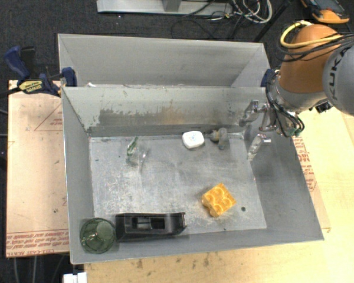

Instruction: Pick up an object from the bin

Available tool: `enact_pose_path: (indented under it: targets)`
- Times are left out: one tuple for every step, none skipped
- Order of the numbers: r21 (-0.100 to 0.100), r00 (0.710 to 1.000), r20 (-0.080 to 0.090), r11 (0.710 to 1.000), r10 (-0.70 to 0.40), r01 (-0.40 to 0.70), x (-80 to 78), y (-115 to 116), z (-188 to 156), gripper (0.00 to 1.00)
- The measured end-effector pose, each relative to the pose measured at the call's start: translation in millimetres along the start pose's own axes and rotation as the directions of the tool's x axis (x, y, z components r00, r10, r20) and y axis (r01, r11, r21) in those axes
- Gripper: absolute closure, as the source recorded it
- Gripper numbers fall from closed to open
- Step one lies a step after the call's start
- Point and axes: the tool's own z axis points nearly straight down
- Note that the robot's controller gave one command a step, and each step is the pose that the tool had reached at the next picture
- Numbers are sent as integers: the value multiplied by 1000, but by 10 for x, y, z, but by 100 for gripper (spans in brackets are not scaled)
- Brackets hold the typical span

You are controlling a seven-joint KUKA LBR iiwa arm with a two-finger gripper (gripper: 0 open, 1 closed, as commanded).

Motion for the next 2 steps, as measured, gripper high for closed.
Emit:
enact_pose_path:
  targets:
    - [1, 999, 2, 999, 32, -32, 24, 540, 594, 0]
    - [-1, 999, 6, 999, 53, -53, 18, 569, 218, 0]
